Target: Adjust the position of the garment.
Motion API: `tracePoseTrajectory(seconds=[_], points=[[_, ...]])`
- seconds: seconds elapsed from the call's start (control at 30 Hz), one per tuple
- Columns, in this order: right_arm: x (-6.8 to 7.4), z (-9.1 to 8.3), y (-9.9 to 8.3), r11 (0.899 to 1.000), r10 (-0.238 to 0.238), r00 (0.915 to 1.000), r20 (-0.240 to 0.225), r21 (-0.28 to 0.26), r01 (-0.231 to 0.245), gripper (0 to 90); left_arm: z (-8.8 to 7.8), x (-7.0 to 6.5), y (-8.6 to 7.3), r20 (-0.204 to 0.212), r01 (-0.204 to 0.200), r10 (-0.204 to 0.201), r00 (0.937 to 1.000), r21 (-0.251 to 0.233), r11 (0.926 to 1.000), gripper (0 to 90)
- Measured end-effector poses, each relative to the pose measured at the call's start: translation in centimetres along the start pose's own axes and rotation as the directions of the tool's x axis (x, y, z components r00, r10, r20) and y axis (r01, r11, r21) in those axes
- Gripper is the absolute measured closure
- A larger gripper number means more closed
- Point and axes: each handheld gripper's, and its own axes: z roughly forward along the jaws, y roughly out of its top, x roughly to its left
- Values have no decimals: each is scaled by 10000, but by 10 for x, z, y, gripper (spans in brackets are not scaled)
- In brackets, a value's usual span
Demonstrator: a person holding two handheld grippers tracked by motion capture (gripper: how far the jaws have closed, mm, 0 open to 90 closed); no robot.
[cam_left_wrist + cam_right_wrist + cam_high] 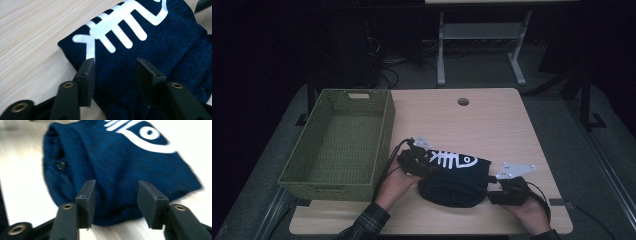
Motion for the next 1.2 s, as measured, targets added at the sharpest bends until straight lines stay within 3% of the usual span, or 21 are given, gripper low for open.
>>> tracePoseTrajectory(seconds=[0.17,0.33,0.7,0.87,1.2], points=[[-13,-13,-14,9990,399,9964,747,-212,-384,358,-1,6,-6,-110,334,-334,9994,-21,9994,394],[-26,-20,-27,9962,868,9856,1450,-56,-869,274,6,9,-8,-78,442,-442,9990,74,9990,306],[-47,-5,-45,9887,1165,9671,2262,663,-1346,118,20,12,-13,7,463,-464,9989,572,9973,252],[-54,-3,-48,9857,1404,9634,2285,597,-1578,71,27,14,-15,120,689,-699,9975,734,9949,235],[-55,0,-50,9874,1395,9646,2239,421,-1526,31,33,14,-17,300,455,-482,9984,848,9954,250]])
